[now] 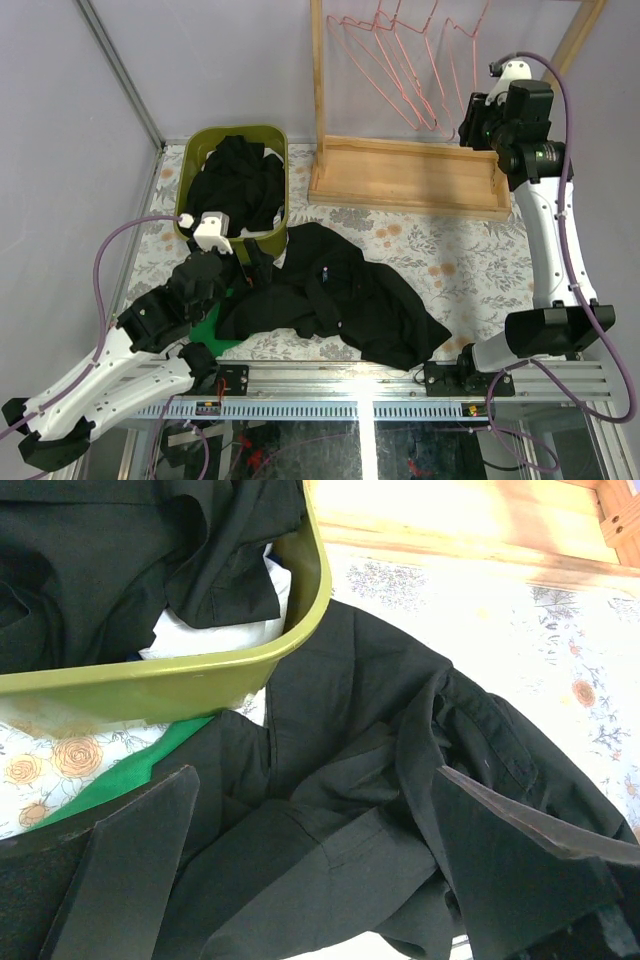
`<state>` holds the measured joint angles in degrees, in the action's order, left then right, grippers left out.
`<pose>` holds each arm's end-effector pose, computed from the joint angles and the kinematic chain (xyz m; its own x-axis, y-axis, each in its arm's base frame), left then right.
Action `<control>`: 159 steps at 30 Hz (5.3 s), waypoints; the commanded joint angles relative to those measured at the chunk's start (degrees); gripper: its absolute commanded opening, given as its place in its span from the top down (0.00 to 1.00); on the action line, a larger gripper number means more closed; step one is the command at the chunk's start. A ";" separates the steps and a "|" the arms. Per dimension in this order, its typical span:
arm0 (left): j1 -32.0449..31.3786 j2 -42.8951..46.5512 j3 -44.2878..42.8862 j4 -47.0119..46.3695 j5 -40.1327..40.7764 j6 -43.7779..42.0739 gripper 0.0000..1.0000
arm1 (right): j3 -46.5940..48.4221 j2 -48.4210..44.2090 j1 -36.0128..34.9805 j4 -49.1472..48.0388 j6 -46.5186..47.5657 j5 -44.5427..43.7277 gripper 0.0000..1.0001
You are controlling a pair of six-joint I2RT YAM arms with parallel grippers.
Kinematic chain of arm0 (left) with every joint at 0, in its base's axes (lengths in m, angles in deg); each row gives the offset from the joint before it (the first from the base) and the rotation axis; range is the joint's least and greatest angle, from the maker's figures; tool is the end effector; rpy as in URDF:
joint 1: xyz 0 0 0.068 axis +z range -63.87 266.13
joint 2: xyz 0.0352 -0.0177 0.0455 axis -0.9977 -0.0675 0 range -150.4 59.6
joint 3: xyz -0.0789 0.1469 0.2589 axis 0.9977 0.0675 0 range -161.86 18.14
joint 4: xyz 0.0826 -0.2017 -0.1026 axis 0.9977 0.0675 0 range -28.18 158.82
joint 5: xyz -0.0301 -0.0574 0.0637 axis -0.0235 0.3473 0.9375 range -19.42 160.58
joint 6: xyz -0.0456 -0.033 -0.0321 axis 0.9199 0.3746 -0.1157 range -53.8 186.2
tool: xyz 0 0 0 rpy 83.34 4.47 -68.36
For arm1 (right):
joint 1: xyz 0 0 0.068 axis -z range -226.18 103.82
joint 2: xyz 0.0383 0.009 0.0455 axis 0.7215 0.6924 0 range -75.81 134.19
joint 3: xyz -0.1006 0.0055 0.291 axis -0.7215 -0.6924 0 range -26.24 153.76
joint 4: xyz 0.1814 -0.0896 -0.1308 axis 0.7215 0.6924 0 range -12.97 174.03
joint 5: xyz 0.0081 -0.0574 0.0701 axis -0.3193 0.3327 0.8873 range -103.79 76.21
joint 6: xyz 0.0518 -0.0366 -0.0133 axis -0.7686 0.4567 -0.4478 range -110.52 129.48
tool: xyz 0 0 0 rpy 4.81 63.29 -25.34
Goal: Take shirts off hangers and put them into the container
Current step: Place the hanger at the clothesline, then pick up the shirt from the center of the board.
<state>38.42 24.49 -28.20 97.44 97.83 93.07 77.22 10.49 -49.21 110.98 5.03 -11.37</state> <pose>0.0776 -0.0508 0.3394 -0.4183 -0.1374 -0.8979 0.2109 0.9468 -0.2431 0.3147 0.0188 0.5002 -0.2948 0.0620 -0.9536 -0.0705 0.9938 0.0864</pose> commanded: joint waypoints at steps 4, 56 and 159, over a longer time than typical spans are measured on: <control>0.87 -1.50 0.53 -2.65 -1.29 -1.21 0.00 | -8.25 -9.44 0.14 -6.96 -3.83 -9.50 0.41; -17.33 -52.98 -14.54 -10.96 -7.54 10.84 0.00 | -91.20 -59.65 0.12 -25.18 -38.58 34.91 0.31; -29.44 -74.29 -28.70 3.76 15.25 7.65 0.69 | -83.50 -70.28 0.13 -8.82 -36.33 14.62 0.35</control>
<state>8.59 -54.11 -58.61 96.24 104.87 98.71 -7.68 -59.73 -49.16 104.12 -32.06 2.24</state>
